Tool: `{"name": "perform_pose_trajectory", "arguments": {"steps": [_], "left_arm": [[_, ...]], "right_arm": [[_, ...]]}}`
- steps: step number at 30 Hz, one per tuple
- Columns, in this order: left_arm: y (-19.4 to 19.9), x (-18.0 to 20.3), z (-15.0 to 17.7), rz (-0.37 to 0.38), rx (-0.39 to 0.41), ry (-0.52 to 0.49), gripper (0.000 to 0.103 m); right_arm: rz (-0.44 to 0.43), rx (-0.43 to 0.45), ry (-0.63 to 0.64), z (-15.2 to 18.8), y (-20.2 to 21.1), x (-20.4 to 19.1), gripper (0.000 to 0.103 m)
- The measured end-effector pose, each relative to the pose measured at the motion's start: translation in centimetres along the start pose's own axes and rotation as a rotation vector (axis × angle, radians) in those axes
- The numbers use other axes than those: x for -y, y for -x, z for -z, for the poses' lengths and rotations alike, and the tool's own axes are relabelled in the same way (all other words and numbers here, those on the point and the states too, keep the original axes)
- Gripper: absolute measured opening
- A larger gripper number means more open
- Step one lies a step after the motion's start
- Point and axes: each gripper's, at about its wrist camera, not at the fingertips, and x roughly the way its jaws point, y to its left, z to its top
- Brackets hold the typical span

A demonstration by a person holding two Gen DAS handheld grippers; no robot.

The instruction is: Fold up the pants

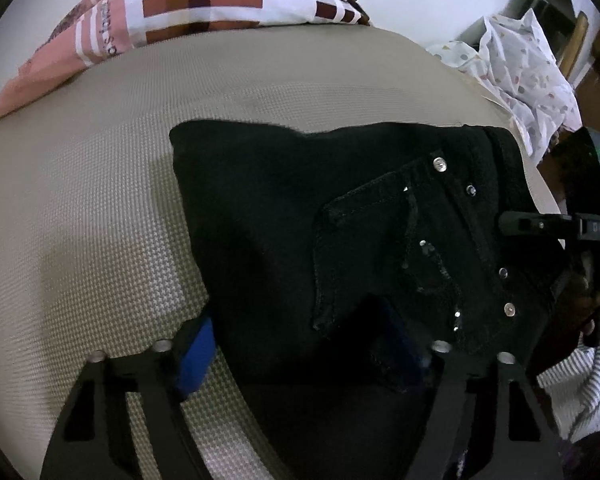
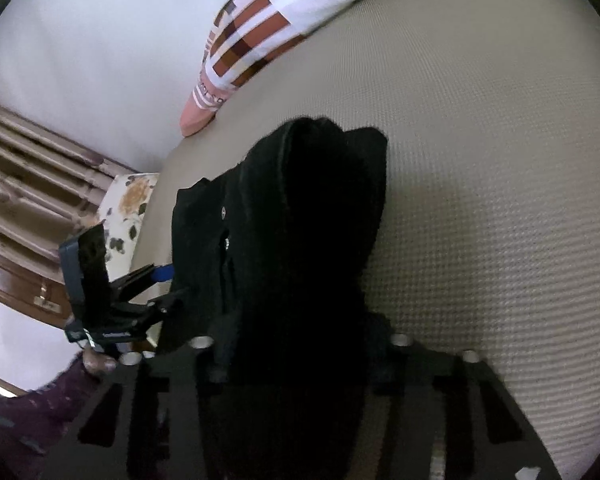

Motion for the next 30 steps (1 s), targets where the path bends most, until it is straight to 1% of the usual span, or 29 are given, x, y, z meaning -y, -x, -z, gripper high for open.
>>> {"name": "perform_pose_trajectory", "arguments": {"steps": [2,4,5,9,16,21,30], "left_arm": [[0.5,0.2,0.0,-0.024,0.025,-0.006,0.046],[0.9,0.1,0.0,-0.036,0.042,0.010,0.039],[1.2,-0.1,0.0,-0.025,0.055,0.024,0.035],[1.9,-1.1,0.2,-0.002,0.072,0.053,0.031],[2.9,-1.2,-0.3,-0.006,0.105,0.070,0.025],[3.9,-2.0,-0.4,-0.024,0.127,0.086,0.024],[6.5,-5.7,-0.2,-0.067,0.180,0.146,0.023]], "right_arm": [[-0.027,0.002,-0.015,0.2,0.0,-0.2,0.031],[-0.050,0.008,-0.037,0.2,0.1,-0.2,0.029],[-0.074,0.013,-0.061,0.3,0.2,-0.1,0.028],[-0.125,0.037,-0.111,0.6,0.6,-0.1,0.027],[-0.179,0.070,-0.138,0.7,0.8,-1.6,0.027],[-0.205,0.069,-0.140,0.2,-0.3,-3.1,0.026],[-0.258,0.054,-0.126,-0.8,-3.8,-6.8,0.026]]}}
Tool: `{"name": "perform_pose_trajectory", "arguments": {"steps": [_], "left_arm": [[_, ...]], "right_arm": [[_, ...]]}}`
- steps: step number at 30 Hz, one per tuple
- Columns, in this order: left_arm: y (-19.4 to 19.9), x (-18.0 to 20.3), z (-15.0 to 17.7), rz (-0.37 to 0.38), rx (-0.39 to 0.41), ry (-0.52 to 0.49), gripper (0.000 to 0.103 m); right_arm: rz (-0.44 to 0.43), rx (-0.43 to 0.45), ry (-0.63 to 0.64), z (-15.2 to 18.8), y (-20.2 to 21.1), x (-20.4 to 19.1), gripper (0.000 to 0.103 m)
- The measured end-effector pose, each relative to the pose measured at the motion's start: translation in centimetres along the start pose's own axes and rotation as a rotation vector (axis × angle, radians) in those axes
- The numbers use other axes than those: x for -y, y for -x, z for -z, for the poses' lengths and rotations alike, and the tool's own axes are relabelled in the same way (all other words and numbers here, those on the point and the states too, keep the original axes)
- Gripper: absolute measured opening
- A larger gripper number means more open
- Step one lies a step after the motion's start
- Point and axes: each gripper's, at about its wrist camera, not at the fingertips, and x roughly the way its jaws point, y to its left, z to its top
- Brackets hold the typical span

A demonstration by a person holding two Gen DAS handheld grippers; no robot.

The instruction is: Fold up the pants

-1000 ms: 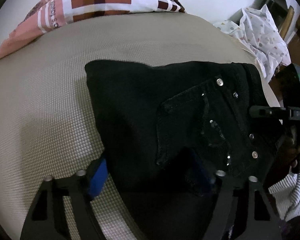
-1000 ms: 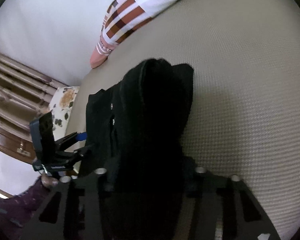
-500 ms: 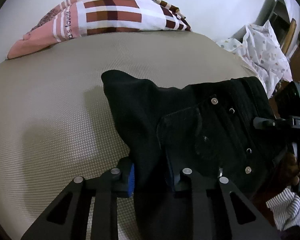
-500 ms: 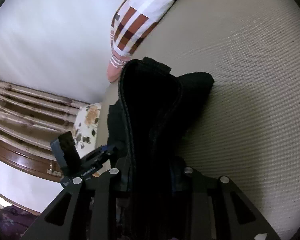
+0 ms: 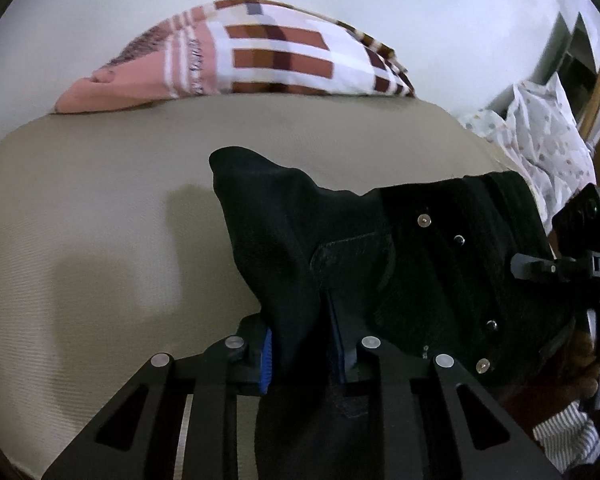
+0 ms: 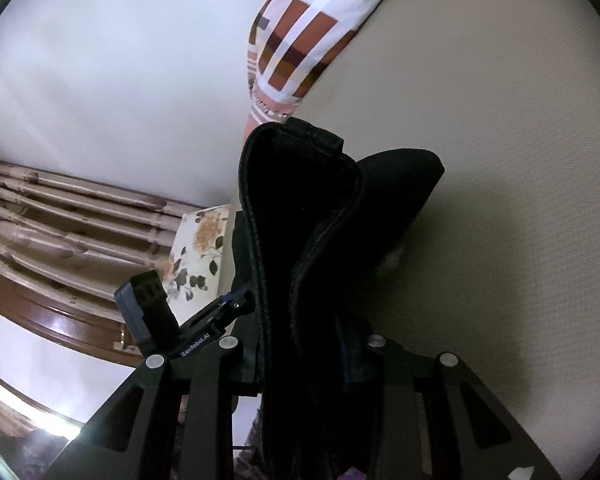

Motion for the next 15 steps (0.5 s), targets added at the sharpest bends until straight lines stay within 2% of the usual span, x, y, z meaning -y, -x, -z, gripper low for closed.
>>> {"name": "perform_pose_trajectory", "arguments": {"steps": [8,15], "left_arm": [[2.4,-5.2,-2.1,-0.073,0.067,0.060,0.023],[3.9,-10.5,-5.2,-0.147,0.130,0.095,0.023]], "right_arm": [[-0.059,-0.031,0.014,-2.2,-5.5,-2.7,0.026],[-0.110,-0.067,0.046,-6.3,-12.5,-5.6,0.026]]}}
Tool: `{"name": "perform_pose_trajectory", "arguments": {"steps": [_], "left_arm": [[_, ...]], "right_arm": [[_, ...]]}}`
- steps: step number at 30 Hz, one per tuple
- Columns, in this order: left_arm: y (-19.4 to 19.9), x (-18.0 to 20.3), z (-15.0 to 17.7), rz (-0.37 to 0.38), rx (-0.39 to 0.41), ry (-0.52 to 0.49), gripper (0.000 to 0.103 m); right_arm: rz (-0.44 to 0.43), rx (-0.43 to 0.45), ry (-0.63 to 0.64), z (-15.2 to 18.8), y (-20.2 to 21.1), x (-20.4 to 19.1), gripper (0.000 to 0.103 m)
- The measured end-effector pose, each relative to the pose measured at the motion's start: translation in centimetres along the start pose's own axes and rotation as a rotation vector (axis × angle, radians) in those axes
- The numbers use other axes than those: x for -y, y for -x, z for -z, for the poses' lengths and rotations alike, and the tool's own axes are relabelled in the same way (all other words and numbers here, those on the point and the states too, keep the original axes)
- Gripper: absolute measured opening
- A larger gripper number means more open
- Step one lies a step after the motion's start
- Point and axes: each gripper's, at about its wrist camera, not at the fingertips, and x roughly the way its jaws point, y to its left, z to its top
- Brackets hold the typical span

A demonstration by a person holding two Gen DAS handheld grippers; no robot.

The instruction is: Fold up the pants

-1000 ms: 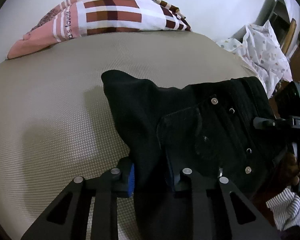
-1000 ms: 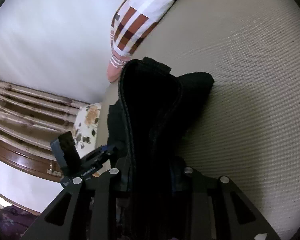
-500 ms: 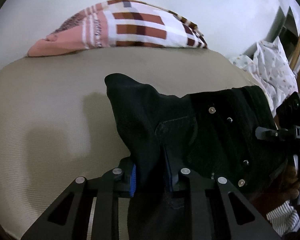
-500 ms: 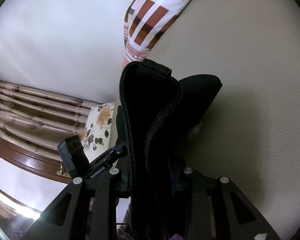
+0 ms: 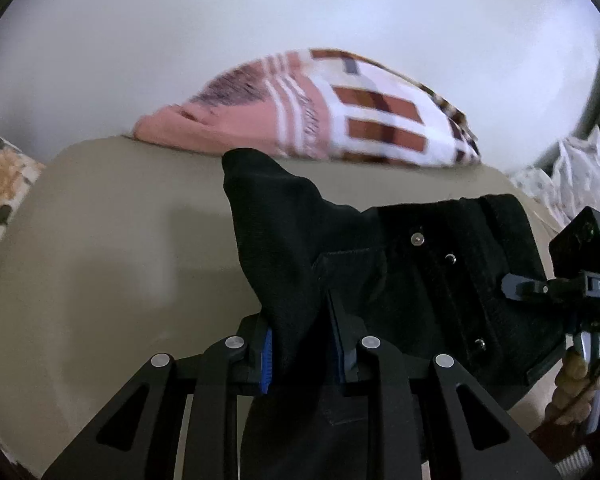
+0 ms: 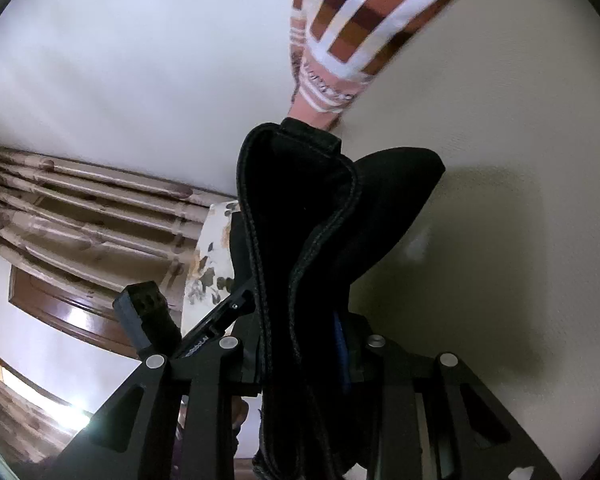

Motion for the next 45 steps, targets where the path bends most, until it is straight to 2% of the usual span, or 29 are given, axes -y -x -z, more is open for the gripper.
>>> {"name": "perform_pose_trajectory", "arguments": {"steps": [9,13,16,18,20,21,24,25,26,28,30,32,33,38,40,45], "left_arm": [[-2.5,-8.1,-5.4,-0.080,0.055,0.074,0.023],[-5.2,-11.1,-6.3,-0.100,0.023,0.106,0.023],[-7.2,-12.6,-5.6,-0.120,-0.013,0.115,0.023],[-8.1,-13.1,-5.0,-0.142,-0.024,0.108,0.027],[-8.3,-13.1,-4.5,-0.181,-0.012,0.094,0.040],[-8.3,-12.9,-4.4,-0.204,-0.004,0.085,0.044],[-7.0,-12.0,-4.1,-0.341,0.053,0.040,0.056],[-6.4,-11.7,-4.0,-0.363,0.072,0.033,0.062],[-5.4,-11.3,-3.8,-0.381,0.101,0.027,0.068],[-3.6,-10.6,-3.4,-0.390,0.156,0.029,0.075],[-1.5,-9.4,-3.0,-0.395,0.212,0.029,0.079],[0.3,-8.0,-2.6,-0.392,0.253,0.023,0.079],[1.2,-7.5,-2.3,-0.396,0.272,0.021,0.080],[5.5,-4.5,-1.5,-0.383,0.361,0.004,0.083],[7.4,-3.3,-1.0,-0.375,0.397,-0.002,0.090],[11.3,-0.9,-0.1,-0.348,0.446,-0.018,0.100]], "right_arm": [[-0.024,-0.027,0.050,-6.8,-9.5,-1.3,0.026],[0.011,-0.042,0.051,-8.7,-13.3,-0.1,0.026],[0.057,-0.039,0.059,-9.1,-14.7,1.2,0.025],[0.089,-0.034,0.062,-9.0,-14.8,1.6,0.025],[0.143,-0.041,0.077,-8.7,-14.9,1.8,0.026],[0.192,-0.037,0.085,-8.6,-14.6,1.8,0.030],[0.311,0.014,0.130,-8.2,-13.8,1.0,0.038],[0.371,0.059,0.180,-7.6,-13.2,-0.2,0.039],[0.395,0.099,0.221,-6.9,-12.4,-1.4,0.039],[0.407,0.166,0.305,-5.2,-11.1,-4.1,0.039],[0.461,0.210,0.397,-3.5,-10.5,-6.8,0.046],[0.516,0.250,0.475,-1.5,-10.1,-9.3,0.068],[0.518,0.265,0.493,-0.6,-9.9,-10.1,0.071],[0.516,0.262,0.521,2.5,-8.5,-12.2,0.072],[0.542,0.269,0.537,3.6,-8.5,-13.0,0.073],[0.553,0.317,0.550,6.2,-6.6,-14.5,0.083]]}}
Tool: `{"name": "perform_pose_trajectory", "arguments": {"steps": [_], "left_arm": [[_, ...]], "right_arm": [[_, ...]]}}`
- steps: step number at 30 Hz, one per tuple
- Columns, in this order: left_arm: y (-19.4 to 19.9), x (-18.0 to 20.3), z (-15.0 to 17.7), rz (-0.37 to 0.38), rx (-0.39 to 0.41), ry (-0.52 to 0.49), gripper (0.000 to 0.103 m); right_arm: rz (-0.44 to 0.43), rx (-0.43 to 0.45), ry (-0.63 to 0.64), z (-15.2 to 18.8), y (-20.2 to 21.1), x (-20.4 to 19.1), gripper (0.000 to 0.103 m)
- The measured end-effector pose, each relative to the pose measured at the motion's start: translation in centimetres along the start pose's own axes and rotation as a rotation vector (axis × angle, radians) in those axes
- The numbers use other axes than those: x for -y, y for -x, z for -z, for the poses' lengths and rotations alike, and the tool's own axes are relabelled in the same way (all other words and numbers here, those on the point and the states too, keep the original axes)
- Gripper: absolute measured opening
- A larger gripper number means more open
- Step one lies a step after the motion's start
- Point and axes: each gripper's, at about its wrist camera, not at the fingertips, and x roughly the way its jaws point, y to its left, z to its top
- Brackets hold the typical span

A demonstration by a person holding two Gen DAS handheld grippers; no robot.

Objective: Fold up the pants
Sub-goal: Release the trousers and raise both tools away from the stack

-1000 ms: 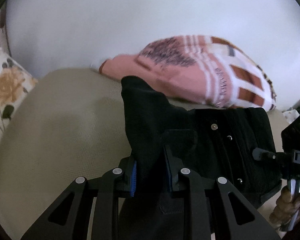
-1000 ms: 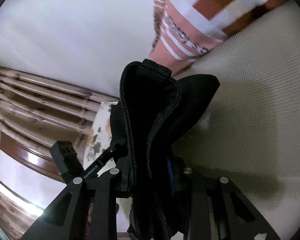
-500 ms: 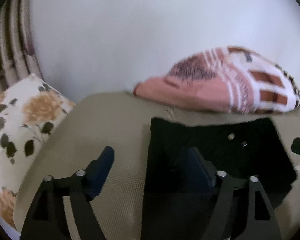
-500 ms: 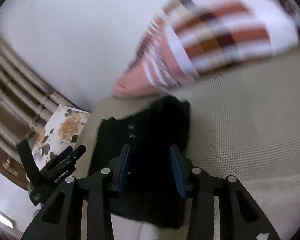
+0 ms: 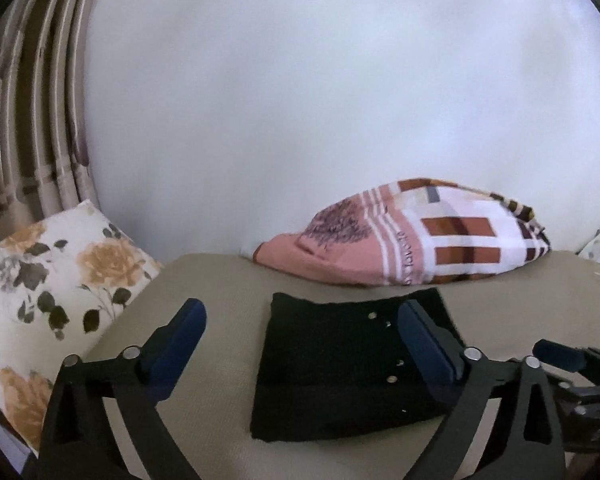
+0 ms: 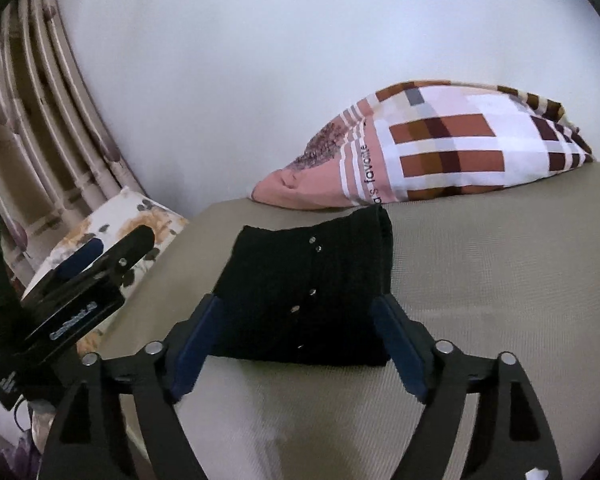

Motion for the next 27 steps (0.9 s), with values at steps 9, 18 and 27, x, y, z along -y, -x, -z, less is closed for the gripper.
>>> {"name": "perform_pose_trajectory", "arguments": {"steps": [9,18,27], "left_arm": [[5.6,-0.2,-1.9,-0.019,0.036,0.013,0.103],[9.5,-2.3,-2.6,0.013,0.051,0.127,0.103],[11.8,-1.7,-2.2,-0.020,0.107,0.085,0.103]], "right_arm": [[0.016,0.079,-0.002,0.1,4.6,-1.6,0.089],[-0.015,0.145,0.046,-0.2,8.7,-3.7,0.094],[0.001,0.160,0.082,0.6,10.2,-4.6,0.095]]}}
